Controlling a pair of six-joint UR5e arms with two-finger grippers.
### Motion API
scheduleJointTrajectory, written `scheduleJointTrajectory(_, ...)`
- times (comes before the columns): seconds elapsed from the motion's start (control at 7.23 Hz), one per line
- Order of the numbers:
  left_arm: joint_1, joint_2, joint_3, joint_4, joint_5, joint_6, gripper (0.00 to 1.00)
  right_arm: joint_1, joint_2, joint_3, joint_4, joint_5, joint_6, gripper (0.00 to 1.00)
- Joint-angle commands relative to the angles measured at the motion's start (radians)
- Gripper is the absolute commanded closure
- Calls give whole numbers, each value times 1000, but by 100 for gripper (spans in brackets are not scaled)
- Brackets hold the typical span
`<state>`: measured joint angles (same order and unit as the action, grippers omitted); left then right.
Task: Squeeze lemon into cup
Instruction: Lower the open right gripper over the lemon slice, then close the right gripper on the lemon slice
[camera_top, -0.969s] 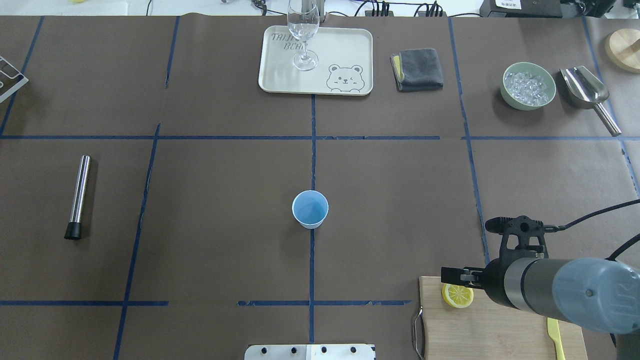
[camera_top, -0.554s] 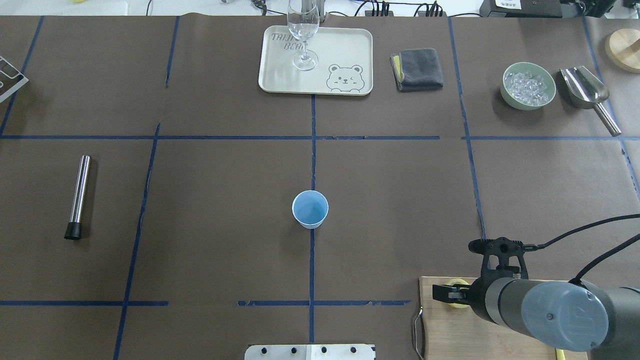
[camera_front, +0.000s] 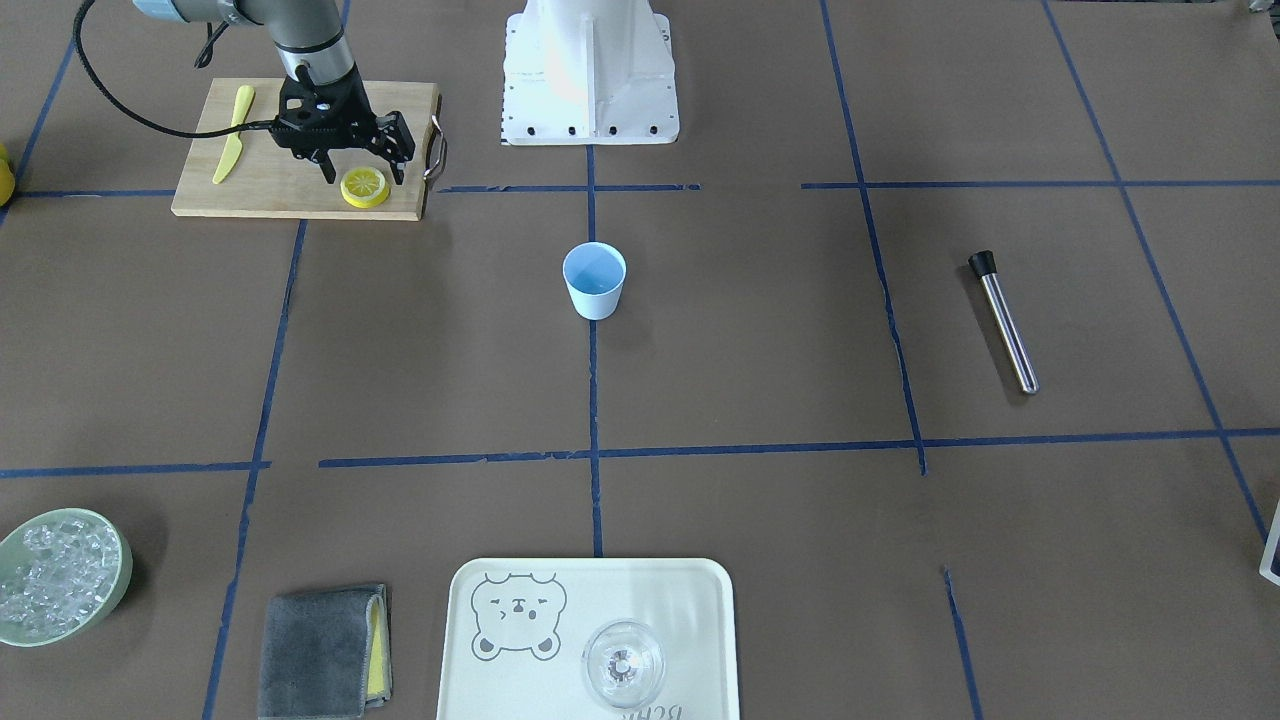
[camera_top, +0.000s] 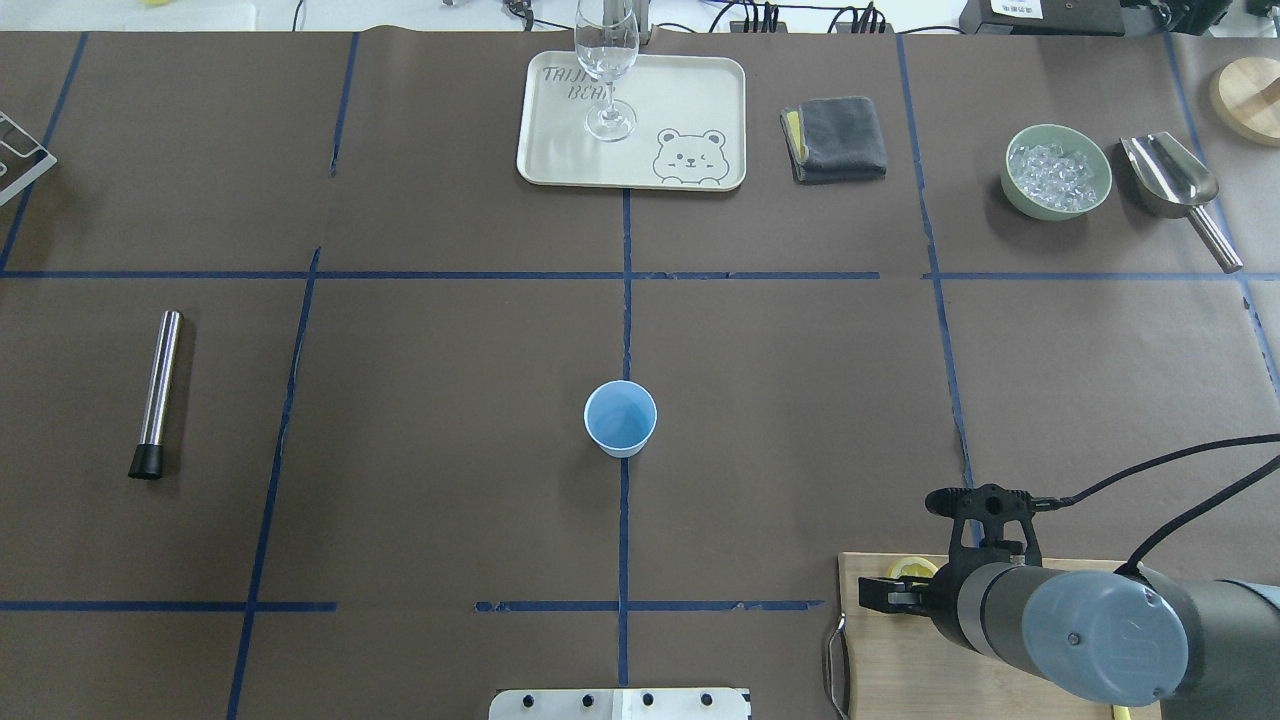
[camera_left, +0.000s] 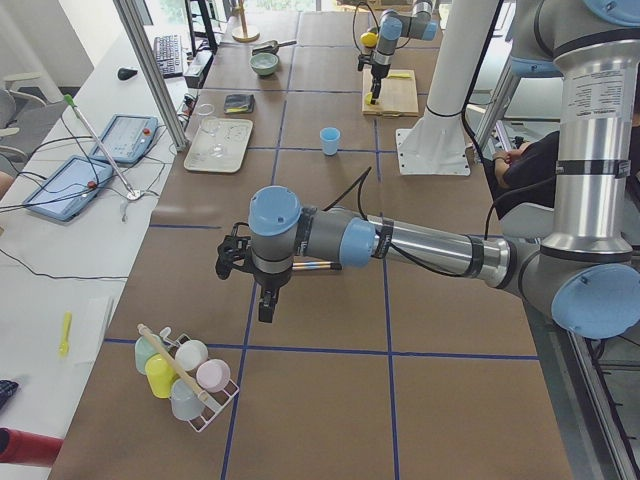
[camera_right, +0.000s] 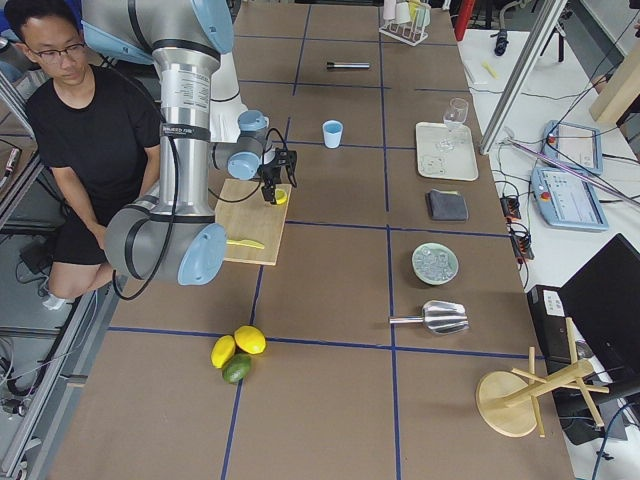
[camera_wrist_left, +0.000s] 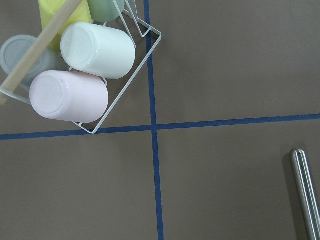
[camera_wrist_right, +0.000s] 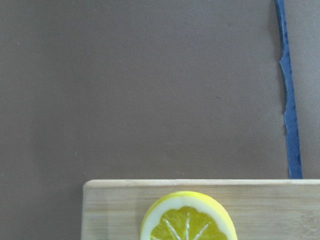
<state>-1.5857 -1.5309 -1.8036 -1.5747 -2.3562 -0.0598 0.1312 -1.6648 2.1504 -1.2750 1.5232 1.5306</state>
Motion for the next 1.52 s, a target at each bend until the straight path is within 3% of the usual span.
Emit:
scheduleJointTrajectory(0.0,0,0,0,-1,0,0,0,-4,11,-18,-1,2,-1,0)
scheduleJointTrajectory(0.97,0,0,-3,-1,0,0,0,7,22,-32,-1,3,-9,1)
scheduleJointTrajectory(1.38,0,0,-11,1,0,0,0,11,22,-30,-1,6,-9,9)
